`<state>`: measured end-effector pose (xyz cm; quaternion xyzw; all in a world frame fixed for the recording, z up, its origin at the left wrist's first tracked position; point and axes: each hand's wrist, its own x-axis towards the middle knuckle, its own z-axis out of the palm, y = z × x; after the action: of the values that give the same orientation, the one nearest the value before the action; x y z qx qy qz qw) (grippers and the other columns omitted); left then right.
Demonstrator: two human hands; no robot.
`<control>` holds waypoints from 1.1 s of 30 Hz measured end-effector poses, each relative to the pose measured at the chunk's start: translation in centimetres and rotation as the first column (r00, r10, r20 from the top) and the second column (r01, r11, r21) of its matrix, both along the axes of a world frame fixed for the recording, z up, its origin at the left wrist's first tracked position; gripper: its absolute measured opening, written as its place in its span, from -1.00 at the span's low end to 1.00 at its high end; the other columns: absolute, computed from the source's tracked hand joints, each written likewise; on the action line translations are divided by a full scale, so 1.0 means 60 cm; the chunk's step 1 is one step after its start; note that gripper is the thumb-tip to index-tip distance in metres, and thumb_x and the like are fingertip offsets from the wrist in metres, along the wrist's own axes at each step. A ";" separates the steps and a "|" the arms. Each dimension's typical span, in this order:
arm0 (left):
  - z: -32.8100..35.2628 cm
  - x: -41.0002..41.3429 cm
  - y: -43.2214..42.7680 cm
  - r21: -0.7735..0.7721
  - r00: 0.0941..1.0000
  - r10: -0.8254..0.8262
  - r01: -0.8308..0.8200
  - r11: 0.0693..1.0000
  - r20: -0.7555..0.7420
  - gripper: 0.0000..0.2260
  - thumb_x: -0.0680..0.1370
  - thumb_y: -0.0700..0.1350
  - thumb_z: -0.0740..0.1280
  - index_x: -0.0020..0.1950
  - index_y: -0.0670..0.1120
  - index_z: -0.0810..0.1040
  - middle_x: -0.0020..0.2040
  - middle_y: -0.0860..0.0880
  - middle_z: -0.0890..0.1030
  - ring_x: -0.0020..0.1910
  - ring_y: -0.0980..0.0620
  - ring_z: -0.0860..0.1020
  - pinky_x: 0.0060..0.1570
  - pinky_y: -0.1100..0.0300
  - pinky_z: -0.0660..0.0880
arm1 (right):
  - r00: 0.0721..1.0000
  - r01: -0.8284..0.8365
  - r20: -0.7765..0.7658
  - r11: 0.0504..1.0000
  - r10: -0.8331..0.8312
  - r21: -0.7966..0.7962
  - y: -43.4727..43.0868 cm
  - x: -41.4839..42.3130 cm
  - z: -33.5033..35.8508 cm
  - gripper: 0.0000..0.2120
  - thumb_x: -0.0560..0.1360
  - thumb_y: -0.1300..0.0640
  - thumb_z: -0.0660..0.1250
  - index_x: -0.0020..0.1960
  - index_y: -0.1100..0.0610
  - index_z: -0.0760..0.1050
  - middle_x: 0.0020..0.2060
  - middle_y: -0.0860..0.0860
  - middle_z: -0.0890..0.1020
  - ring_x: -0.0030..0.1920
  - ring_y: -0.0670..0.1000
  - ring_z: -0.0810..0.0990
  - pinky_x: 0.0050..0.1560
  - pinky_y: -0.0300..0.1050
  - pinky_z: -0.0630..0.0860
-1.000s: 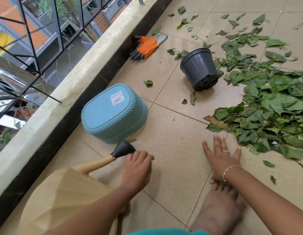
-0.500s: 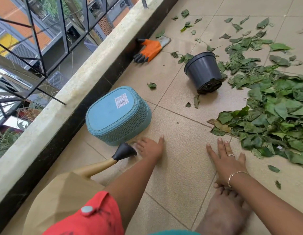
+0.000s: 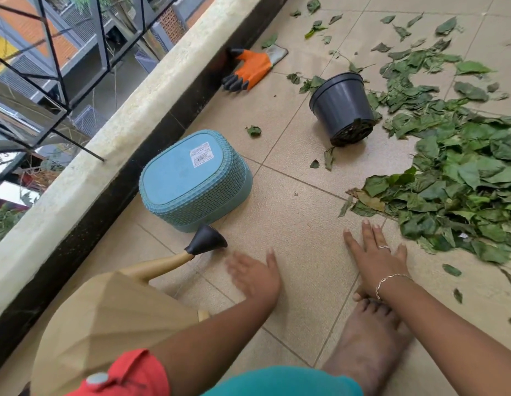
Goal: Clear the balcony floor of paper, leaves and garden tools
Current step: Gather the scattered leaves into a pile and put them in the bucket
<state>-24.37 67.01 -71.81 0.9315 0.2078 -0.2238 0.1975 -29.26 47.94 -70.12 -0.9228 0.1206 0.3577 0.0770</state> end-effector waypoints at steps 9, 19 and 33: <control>0.013 0.017 -0.139 -0.307 0.925 -0.321 0.372 0.876 0.203 -0.28 0.58 0.21 0.05 0.53 -0.14 -0.23 0.54 -0.14 -0.24 0.52 -0.07 -0.24 0.45 0.11 -0.26 | 0.961 0.081 0.257 0.991 -0.106 0.106 0.021 -0.025 0.021 -0.32 0.50 0.08 0.25 0.50 0.03 -0.04 0.51 0.12 -0.09 0.51 0.12 -0.09 0.44 0.10 0.06; 0.025 0.089 -0.266 -0.343 0.755 -0.557 0.655 0.674 0.347 -0.31 0.59 0.12 0.16 0.55 -0.12 -0.14 0.55 -0.11 -0.16 0.53 -0.05 -0.15 0.47 0.09 -0.14 | 0.920 0.199 0.332 0.978 -0.209 0.064 -0.092 -0.053 0.079 -0.42 0.50 0.27 0.20 0.45 -0.01 0.12 0.50 0.04 0.02 0.50 0.06 0.02 0.40 0.00 0.16; -0.027 0.211 -0.274 -0.081 0.620 -0.526 0.688 0.721 0.582 -0.73 0.57 -0.09 0.22 0.26 -0.11 0.40 0.25 -0.09 0.44 0.29 -0.10 0.38 0.41 -0.03 0.19 | 0.916 0.184 0.351 0.981 -0.191 0.053 -0.187 -0.016 0.102 -0.42 0.55 0.12 0.16 0.49 -0.14 0.00 0.50 -0.07 -0.05 0.47 0.00 0.11 0.44 -0.12 0.18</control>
<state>-11.72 50.54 -73.44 0.9286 -0.2211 -0.0459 0.2945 -30.21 36.73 -64.00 -0.9555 0.1893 0.1774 0.1401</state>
